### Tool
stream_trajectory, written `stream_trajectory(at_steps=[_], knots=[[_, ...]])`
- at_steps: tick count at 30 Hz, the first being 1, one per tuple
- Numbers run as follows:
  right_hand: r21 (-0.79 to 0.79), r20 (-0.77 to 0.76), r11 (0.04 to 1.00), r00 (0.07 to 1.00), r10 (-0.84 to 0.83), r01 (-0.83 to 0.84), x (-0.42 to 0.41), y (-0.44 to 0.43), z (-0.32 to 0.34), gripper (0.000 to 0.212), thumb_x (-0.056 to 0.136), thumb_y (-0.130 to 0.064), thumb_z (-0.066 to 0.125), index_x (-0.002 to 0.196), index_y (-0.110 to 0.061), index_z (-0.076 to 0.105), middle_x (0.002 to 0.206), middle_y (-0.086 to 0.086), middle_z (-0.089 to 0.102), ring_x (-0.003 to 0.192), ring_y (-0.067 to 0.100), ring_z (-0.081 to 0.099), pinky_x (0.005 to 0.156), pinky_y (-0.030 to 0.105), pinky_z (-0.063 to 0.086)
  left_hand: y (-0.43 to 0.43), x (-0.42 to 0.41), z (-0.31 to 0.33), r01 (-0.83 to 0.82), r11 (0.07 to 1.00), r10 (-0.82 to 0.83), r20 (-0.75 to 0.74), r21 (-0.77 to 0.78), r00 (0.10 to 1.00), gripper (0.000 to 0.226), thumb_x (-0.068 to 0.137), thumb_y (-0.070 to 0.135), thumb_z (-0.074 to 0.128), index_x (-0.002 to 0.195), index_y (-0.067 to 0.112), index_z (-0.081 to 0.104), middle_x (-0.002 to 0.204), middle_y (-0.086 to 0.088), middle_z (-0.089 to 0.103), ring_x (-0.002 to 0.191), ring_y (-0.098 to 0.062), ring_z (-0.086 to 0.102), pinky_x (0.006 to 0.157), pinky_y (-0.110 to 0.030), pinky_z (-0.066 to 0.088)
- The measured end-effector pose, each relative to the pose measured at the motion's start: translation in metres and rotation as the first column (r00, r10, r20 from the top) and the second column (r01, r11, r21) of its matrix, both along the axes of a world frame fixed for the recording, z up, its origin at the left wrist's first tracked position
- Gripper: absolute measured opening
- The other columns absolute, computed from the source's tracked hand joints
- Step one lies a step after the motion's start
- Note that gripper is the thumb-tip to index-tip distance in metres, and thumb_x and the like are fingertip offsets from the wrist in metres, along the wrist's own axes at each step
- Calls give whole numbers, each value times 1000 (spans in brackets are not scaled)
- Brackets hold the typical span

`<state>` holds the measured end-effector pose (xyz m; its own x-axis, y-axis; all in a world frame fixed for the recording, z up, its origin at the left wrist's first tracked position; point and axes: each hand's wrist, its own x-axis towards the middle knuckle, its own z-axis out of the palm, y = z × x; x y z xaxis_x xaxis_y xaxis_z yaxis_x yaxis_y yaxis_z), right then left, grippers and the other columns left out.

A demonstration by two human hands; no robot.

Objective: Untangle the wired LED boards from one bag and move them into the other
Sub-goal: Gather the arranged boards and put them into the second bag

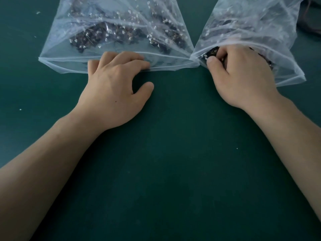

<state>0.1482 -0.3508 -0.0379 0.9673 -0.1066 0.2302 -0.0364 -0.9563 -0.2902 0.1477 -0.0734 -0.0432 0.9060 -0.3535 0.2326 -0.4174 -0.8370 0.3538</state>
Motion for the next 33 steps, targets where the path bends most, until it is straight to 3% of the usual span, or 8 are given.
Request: stream_trajectory(at_steps=[3, 7, 10, 15, 18, 26, 30, 33], knots=[[36, 4, 999, 999, -33, 33, 1, -1, -2, 46, 100, -54, 42, 121, -22, 66, 89, -6, 63, 84, 20, 56, 73, 35, 41, 0, 0, 0, 1, 1000, -1, 0, -1, 1000, 54, 95, 52, 47, 141, 28, 62, 149, 15, 52, 140, -19, 36, 106, -34, 16], [-18, -44, 998, 998, -54, 53, 5, -4, -1, 42, 98, -58, 41, 91, -20, 56, 68, -5, 52, 64, 22, 49, 71, 40, 47, 0, 0, 1, 3, 1000, -3, 0, 10, 1000, 55, 95, 53, 46, 142, 28, 62, 150, 15, 52, 141, -20, 36, 108, -34, 17], [-87, -75, 993, 993, -88, 81, 9, -5, -1, 62, 101, -63, 38, 138, -15, 52, 87, 4, 62, 86, 30, 59, 75, 39, 43, 0, 0, 1, 3, 1000, -3, -2, 12, 1000, 56, 95, 54, 46, 143, 28, 61, 150, 15, 51, 140, -19, 35, 107, -34, 16], [-47, -20, 998, 999, -50, 49, -3, 1, 1, 39, 102, -54, 41, 70, -34, 32, 63, -13, 37, 54, 12, 36, 53, 27, 23, 0, 1, 0, 2, 1000, -2, 6, 7, 1000, 55, 95, 54, 47, 142, 29, 62, 149, 16, 52, 140, -19, 35, 107, -34, 16], [-53, 53, 997, 997, -50, 53, -5, 0, 2, 28, 101, -49, 46, 88, -28, 59, 67, -13, 51, 66, 18, 53, 58, 31, 34, 0, 1, 0, 3, 1000, -3, 5, 5, 1000, 55, 95, 54, 47, 141, 29, 62, 149, 16, 52, 140, -19, 35, 107, -34, 16], [-40, -21, 998, 999, -49, 48, -4, 3, 4, 49, 101, -54, 46, 128, -17, 63, 127, 11, 63, 116, 34, 58, 101, 50, 47, 0, 0, 0, 5, 1000, -5, 0, 6, 1000, 54, 95, 53, 48, 141, 29, 62, 149, 16, 52, 140, -20, 36, 107, -34, 16], [-53, -7, 995, 996, -86, 85, -6, 3, 4, 35, 109, -35, 39, 122, -16, 66, 110, 10, 69, 102, 33, 65, 83, 42, 49, 0, 0, 1, 6, 1000, -6, -2, 5, 1000, 54, 95, 53, 47, 141, 29, 62, 149, 16, 52, 140, -19, 35, 107, -34, 16], [-60, -32, 989, 990, -138, 136, -6, 0, 6, 33, 107, -18, 40, 129, -17, 65, 132, 12, 64, 120, 34, 59, 98, 45, 46, 0, -1, 1, 11, 1000, -11, -6, 8, 1000, 55, 95, 53, 47, 142, 28, 61, 149, 16, 51, 141, -19, 35, 107, -34, 16]])
